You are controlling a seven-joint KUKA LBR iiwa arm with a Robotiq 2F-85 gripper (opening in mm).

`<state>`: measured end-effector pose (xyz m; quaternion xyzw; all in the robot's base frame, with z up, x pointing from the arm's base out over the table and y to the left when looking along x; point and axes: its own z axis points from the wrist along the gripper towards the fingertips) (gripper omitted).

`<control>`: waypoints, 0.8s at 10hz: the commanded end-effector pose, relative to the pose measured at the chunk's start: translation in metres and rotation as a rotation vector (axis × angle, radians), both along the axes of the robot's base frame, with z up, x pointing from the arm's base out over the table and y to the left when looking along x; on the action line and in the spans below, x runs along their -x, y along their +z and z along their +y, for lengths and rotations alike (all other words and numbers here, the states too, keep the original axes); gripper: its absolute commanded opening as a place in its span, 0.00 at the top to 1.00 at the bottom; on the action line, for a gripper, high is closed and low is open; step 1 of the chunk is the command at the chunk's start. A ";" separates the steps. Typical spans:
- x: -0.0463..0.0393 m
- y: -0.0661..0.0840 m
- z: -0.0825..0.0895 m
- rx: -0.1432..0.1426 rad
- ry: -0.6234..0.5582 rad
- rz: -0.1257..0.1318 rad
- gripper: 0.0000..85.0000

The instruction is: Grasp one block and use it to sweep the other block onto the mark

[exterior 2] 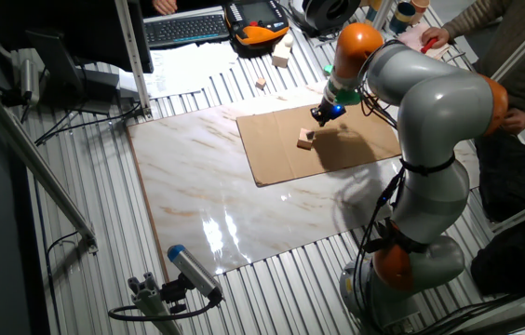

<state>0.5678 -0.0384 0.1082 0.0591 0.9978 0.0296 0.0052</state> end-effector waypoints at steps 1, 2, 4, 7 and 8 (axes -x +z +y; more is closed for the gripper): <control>0.0008 -0.003 0.003 -0.008 0.001 0.000 1.00; 0.0020 -0.006 0.007 -0.016 -0.002 -0.001 1.00; 0.0024 -0.011 0.013 -0.029 -0.005 -0.015 1.00; 0.0022 -0.011 0.013 -0.033 -0.006 -0.022 1.00; 0.0026 -0.011 0.013 -0.036 -0.008 -0.020 1.00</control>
